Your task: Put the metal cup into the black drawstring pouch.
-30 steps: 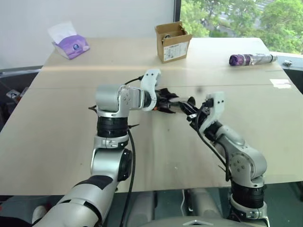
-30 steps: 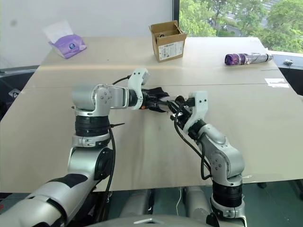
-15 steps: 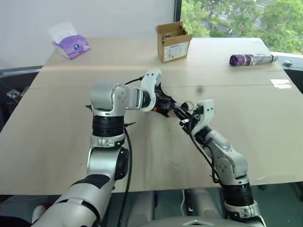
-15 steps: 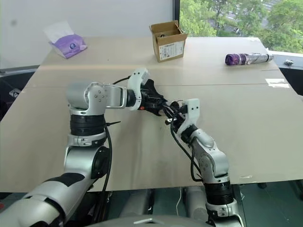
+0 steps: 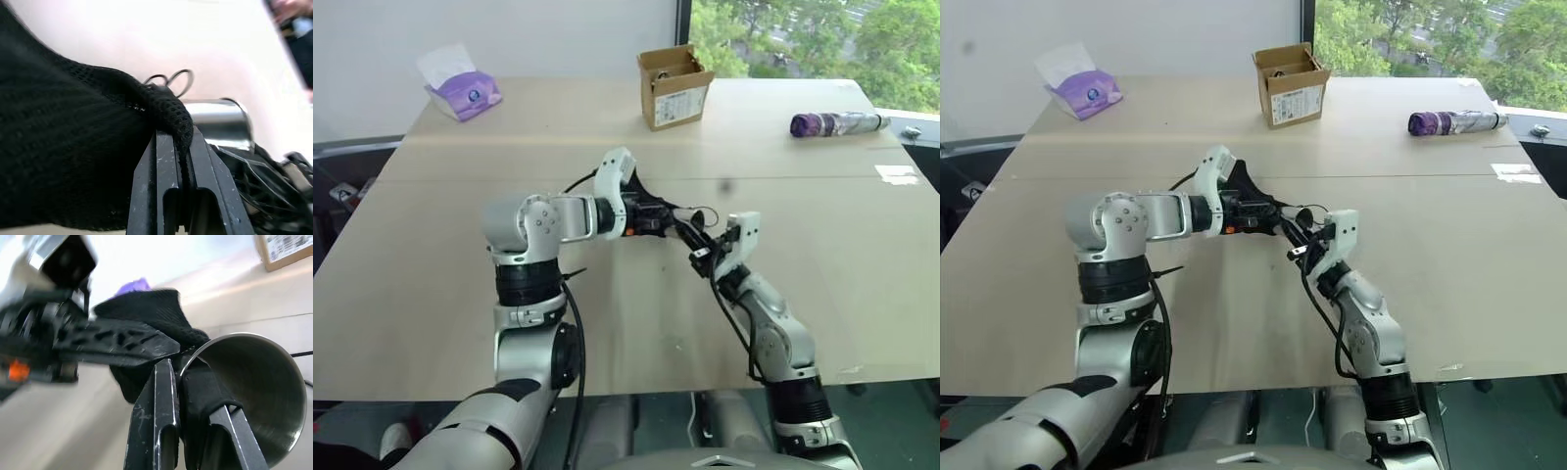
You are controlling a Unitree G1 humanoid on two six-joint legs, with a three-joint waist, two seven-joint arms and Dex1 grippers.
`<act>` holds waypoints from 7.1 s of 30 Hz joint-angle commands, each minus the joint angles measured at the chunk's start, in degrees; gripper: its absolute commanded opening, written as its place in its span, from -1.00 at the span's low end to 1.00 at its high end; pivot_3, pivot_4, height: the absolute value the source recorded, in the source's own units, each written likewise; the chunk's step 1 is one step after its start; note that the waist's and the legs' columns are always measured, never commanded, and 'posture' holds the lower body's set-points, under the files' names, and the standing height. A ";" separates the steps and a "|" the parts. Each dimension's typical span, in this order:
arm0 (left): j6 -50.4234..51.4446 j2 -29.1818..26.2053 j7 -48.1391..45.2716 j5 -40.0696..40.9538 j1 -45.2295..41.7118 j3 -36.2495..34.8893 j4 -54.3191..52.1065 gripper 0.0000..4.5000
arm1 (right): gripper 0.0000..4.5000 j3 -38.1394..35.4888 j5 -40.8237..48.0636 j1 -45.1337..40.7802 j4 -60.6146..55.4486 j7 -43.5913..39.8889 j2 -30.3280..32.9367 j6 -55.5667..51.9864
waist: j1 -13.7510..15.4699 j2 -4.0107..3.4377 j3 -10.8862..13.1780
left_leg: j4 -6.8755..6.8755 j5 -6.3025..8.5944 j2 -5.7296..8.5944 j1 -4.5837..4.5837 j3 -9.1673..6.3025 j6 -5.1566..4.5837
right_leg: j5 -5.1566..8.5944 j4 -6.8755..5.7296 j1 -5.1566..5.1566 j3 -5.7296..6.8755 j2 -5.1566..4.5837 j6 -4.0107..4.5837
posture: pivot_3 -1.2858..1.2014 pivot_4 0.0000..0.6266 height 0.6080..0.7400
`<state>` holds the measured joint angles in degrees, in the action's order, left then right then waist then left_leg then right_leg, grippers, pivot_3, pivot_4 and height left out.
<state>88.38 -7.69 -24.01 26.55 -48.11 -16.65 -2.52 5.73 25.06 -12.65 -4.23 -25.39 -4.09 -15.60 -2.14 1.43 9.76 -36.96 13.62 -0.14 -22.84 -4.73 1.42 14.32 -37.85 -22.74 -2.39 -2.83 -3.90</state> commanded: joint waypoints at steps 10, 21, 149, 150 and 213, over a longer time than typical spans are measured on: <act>-1.94 -0.21 -0.17 4.93 1.11 1.00 -6.56 -1.00 | -0.96 4.16 -5.63 -2.88 2.42 -3.35 1.89 7.76 | -0.26 0.00 0.00 | 0.03 -0.03 -0.02 0.02 0.01 0.04 | 0.00 0.01 -0.01 -0.02 0.03 0.00 | 0.03 -0.52 1.00; -7.53 -1.48 -0.80 6.73 4.90 0.50 -7.28 -1.00 | -0.96 -2.02 3.68 -2.89 0.66 -2.52 -0.31 1.63 | -0.07 -0.01 0.00 | 0.04 -0.01 -0.01 0.01 -0.01 0.01 | 0.00 0.01 0.00 -0.01 0.01 0.01 | 0.03 -0.52 1.00; -7.16 -6.02 6.01 20.20 5.60 -0.39 -4.72 -1.00 | -0.68 18.48 -36.20 -23.43 31.53 -9.32 7.97 33.46 | -0.31 0.07 0.04 | 0.40 -0.29 -0.04 0.08 -0.12 0.46 | -0.04 0.12 -0.06 0.04 0.08 0.09 | 0.03 -0.52 1.00; -7.89 -6.76 5.79 19.64 5.92 -0.17 -4.21 -1.00 | -0.55 17.86 -36.09 -23.16 30.51 -8.76 8.06 32.63 | -0.31 0.07 0.05 | 0.40 -0.29 -0.04 0.08 -0.13 0.46 | -0.04 0.12 -0.06 0.04 0.08 0.09 | 0.03 -0.52 1.00; -26.07 -30.09 -14.31 13.13 12.13 9.19 -7.68 -1.00 | -0.97 5.60 -29.87 -14.19 9.05 0.75 12.82 2.36 | -0.28 0.03 0.08 | 0.46 -0.18 -0.05 0.07 -0.14 0.26 | -0.02 0.11 -0.09 0.08 0.10 0.09 | 0.03 -0.52 1.00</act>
<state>63.65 -36.78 -37.16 39.53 -35.60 -6.79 -8.49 12.31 -4.80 -26.87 8.38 -25.42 8.47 -12.75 -2.43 1.45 9.84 -36.49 13.45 -0.20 -22.76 -4.88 1.67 14.29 -37.75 -22.83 -2.31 -2.74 -3.81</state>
